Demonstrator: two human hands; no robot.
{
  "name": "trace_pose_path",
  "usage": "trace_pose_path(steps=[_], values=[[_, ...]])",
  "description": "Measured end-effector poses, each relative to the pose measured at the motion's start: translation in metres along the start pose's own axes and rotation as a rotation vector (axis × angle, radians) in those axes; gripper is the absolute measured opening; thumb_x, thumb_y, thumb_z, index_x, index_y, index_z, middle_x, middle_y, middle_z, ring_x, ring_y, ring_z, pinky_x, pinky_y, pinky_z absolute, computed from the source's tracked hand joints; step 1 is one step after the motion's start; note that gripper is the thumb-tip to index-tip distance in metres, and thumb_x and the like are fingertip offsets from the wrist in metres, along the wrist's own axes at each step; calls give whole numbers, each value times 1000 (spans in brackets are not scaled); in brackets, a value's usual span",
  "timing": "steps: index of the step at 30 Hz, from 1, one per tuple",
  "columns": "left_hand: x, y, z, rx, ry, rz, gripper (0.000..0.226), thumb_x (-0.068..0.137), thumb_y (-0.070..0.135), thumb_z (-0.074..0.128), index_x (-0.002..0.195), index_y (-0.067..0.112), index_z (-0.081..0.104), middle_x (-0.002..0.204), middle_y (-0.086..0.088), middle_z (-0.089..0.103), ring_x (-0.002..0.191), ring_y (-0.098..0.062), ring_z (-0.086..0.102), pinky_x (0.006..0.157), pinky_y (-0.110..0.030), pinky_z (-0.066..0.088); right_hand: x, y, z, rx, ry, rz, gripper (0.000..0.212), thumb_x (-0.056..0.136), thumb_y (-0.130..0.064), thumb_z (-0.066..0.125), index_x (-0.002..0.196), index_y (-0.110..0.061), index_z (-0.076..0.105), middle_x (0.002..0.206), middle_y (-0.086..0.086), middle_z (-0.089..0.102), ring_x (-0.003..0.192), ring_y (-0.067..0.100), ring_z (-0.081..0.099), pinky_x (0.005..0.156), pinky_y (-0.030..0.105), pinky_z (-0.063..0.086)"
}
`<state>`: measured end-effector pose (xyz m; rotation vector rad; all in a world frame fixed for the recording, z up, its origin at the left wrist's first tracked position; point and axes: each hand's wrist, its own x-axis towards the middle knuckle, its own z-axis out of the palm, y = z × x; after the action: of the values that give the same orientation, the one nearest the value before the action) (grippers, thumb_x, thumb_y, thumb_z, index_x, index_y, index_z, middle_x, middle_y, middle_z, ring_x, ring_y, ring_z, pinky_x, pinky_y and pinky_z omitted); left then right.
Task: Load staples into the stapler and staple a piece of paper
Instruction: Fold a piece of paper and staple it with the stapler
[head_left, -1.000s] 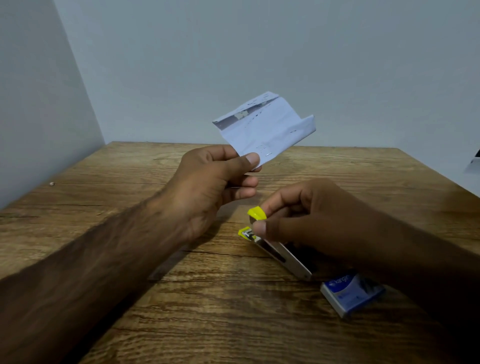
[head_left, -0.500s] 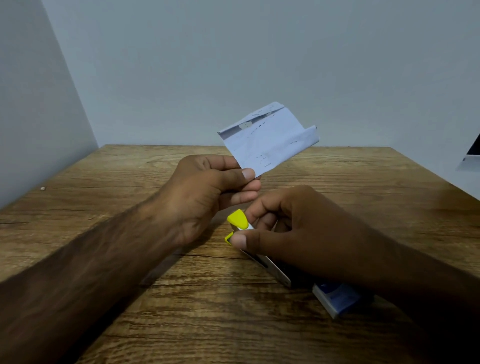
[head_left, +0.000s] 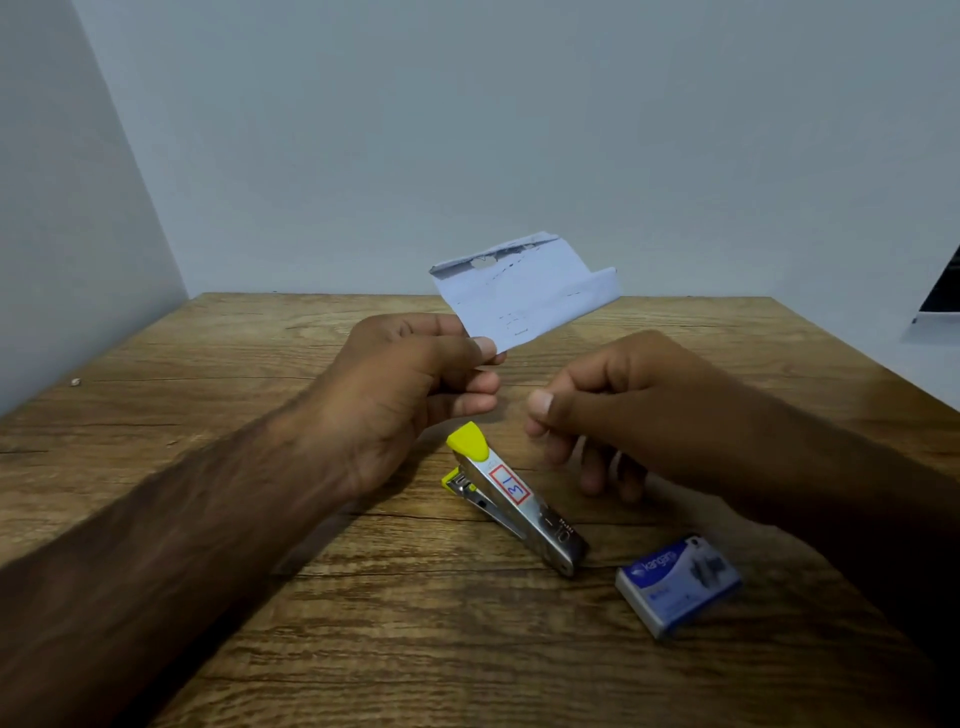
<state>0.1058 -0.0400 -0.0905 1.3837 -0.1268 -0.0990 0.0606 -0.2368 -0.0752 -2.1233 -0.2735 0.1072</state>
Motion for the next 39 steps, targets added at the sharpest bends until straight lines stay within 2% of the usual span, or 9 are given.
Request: trace_pose_path(steps=[6, 10, 14, 21, 25, 28, 31, 34, 39], values=[[-1, -4, 3, 132, 1, 53, 11, 86, 4, 70, 92, 4, 79, 83, -8, 78, 59, -16, 62, 53, -26, 53, 5, 8, -35, -293, 489, -157, 27, 87, -32, 65, 67, -15, 73, 58, 0, 73, 47, 11, 67, 45, 27, 49], [10, 2, 15, 203, 21, 72, 23, 85, 7, 73, 106, 14, 75, 85, -6, 81, 61, -14, 64, 55, -25, 49, 4, 7, -43, -389, 742, -204, 21, 81, -37, 56, 68, -25, 68, 60, -9, 68, 59, 4, 63, 54, 24, 48], [32, 8, 39, 236, 10, -48, 37, 82, 0, 75, 115, 13, 62, 81, -11, 81, 54, -16, 65, 57, -27, 46, 6, 15, -48, -521, 624, -137, 21, 77, -36, 51, 90, -31, 67, 89, -11, 70, 82, 11, 64, 73, 33, 53], [70, 7, 92, 707, -159, -62, 11, 81, 0, 77, 90, 6, 73, 68, -5, 74, 52, -12, 62, 45, -18, 46, 18, 47, -75, -651, 291, 164, 26, 84, -27, 54, 104, -38, 67, 113, -10, 69, 102, 17, 63, 87, 34, 53], [83, 0, 122, 1067, -293, 67, 9, 81, 19, 80, 86, 12, 78, 76, -1, 73, 68, -14, 63, 60, -26, 50, 19, 62, -97, -687, 312, 217, 29, 87, -23, 55, 109, -36, 67, 119, -7, 68, 107, 19, 62, 90, 35, 52], [81, -1, 144, 1462, -378, 317, 14, 83, 34, 75, 92, 24, 76, 96, 6, 70, 89, -15, 64, 77, -30, 53, 18, 69, -108, -732, 359, 220, 26, 91, -21, 55, 112, -34, 62, 118, -5, 67, 105, 20, 61, 84, 35, 51], [76, -8, 165, 1557, -461, 510, 22, 86, 31, 65, 104, 23, 74, 105, 5, 67, 98, -17, 63, 82, -30, 52, 16, 75, -117, -795, 407, 215, 23, 90, -17, 55, 107, -30, 61, 114, -3, 68, 101, 21, 61, 79, 35, 48], [74, -14, 184, 1606, -539, 519, 27, 89, 33, 56, 104, 18, 73, 107, -1, 73, 101, -22, 65, 87, -39, 55, 12, 79, -124, -901, 432, 229, 30, 88, -19, 56, 115, -28, 64, 121, -2, 67, 113, 23, 59, 91, 38, 47], [88, -15, 210, 1700, -606, 377, 36, 98, 39, 49, 117, 14, 66, 118, -9, 68, 101, -22, 57, 84, -31, 44, 14, 85, -132, -967, 479, 234, 38, 87, -28, 55, 124, -26, 63, 128, 2, 61, 120, 25, 54, 94, 40, 42]])
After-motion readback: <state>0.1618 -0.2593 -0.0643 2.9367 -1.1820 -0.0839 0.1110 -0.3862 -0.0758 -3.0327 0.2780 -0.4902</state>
